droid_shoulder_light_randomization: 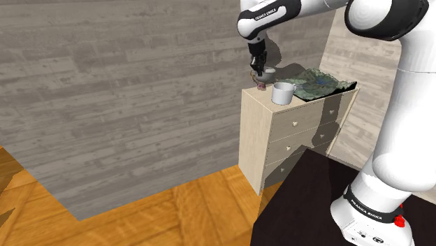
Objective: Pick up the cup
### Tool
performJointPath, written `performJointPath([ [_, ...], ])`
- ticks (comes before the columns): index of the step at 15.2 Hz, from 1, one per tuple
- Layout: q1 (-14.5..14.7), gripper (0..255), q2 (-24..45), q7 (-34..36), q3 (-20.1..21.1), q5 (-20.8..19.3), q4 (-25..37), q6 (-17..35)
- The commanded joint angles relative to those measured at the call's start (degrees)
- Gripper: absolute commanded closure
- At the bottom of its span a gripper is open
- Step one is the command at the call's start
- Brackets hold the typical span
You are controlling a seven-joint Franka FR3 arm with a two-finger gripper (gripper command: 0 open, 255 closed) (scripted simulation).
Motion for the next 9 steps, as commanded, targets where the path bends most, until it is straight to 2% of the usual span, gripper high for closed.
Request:
performJointPath([
  [1,0.0,255,-0.2,-0.3,0.0,0.0,1.3,-1.5],
  [9,0.1,255,-0.3,-1.5,0.0,0.3,5.8,-6.0],
])
